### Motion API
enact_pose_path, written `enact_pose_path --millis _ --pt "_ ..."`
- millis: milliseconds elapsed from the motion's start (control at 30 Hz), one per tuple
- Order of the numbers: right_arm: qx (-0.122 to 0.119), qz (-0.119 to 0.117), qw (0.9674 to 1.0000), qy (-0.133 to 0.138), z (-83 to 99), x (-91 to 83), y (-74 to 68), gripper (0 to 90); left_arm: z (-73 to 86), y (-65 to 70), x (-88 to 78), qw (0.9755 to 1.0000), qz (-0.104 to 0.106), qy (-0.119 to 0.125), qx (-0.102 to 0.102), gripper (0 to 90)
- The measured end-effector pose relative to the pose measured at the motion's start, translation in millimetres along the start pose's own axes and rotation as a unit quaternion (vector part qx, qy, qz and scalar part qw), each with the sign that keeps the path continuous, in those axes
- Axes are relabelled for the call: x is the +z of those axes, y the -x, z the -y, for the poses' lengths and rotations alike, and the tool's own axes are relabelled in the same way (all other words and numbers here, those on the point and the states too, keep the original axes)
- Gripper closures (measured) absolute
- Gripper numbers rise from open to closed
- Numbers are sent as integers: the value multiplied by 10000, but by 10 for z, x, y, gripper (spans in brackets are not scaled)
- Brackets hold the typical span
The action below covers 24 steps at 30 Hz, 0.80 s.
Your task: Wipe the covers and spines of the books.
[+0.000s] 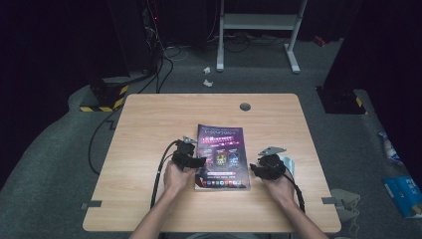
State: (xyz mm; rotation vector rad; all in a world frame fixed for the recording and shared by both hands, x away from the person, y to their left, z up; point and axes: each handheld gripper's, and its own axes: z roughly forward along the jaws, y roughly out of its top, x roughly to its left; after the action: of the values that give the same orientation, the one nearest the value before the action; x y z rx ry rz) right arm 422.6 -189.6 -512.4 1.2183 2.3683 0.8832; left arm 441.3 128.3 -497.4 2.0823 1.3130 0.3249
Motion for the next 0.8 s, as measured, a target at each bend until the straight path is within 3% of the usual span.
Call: enact_pose_path --millis 100,267,367,467,533,667,800 --pt "100 148 9998 16 -12 16 85 558 -12 -61 30 9997 102 47 -229 379" --pt "196 223 9993 219 -2 62 173 537 2 -145 90 9993 65 -16 -375 367" --pt "201 218 9990 338 21 74 186 519 -10 -176 83 9990 77 65 -428 364" --pt "170 223 9979 585 78 89 203 514 -74 -177 91 9995 3 -89 -308 351" --pt "182 234 9966 767 128 94 199 513 -103 -179 81 9993 28 55 -364 353" --pt "190 232 9965 786 138 91 199 513 -101 -223 150 9985 81 -49 -544 354" --pt "176 234 9964 799 142 92 201 513 -112 -255 163 9976 160 26 -672 354"
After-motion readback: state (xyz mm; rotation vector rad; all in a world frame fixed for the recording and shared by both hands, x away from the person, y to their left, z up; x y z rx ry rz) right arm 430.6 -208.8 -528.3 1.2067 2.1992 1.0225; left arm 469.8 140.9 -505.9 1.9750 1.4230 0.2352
